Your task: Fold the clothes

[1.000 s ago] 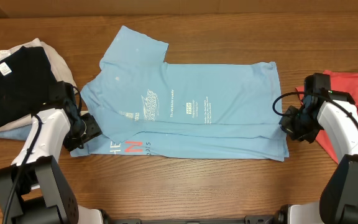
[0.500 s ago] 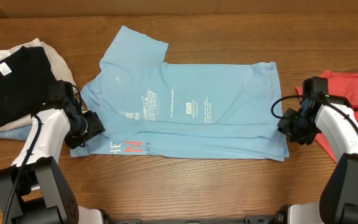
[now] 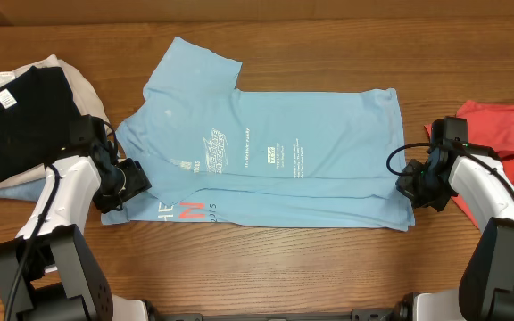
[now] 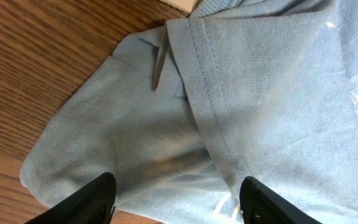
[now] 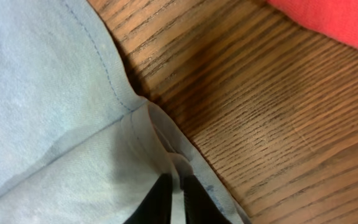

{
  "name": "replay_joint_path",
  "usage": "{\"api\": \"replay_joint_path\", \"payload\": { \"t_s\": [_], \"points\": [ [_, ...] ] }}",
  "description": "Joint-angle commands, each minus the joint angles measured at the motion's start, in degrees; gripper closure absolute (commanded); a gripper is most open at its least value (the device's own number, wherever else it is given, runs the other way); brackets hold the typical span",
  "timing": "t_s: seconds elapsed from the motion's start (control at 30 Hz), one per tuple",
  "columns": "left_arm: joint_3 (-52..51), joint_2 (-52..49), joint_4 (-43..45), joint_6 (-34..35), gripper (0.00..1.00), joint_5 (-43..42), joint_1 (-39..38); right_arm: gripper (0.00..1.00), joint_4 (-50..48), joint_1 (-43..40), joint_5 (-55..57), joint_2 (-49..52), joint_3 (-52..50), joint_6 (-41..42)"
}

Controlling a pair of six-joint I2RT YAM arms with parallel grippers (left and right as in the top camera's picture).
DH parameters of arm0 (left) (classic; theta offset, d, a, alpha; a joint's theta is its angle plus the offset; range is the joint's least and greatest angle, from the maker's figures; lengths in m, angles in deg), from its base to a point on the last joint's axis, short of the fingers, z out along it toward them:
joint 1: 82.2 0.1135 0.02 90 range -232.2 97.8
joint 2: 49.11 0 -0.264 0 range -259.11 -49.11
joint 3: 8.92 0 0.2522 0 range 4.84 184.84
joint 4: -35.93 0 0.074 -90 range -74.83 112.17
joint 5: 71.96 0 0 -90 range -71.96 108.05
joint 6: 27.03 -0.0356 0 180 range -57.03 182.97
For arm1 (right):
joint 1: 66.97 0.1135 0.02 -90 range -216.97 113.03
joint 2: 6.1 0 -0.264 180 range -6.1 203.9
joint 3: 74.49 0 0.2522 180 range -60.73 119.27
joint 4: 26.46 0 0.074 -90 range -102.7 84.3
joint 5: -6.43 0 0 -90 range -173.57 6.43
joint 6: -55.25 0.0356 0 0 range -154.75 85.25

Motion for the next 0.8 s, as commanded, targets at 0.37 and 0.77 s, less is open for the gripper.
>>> {"api": "replay_joint_path", "payload": {
  "t_s": [0.37, 0.77],
  "points": [
    [1.09, 0.94, -0.46, -1.11, 0.33, -0.63, 0.24, 0.96, -3.56, -0.2, -4.87, 0.2, 2.14, -0.07],
    [1.09, 0.94, -0.72, -1.11, 0.33, -0.63, 0.24, 0.87, -11.61, -0.2, -4.83, 0.22, 6.97, 0.2]
  ]
}}
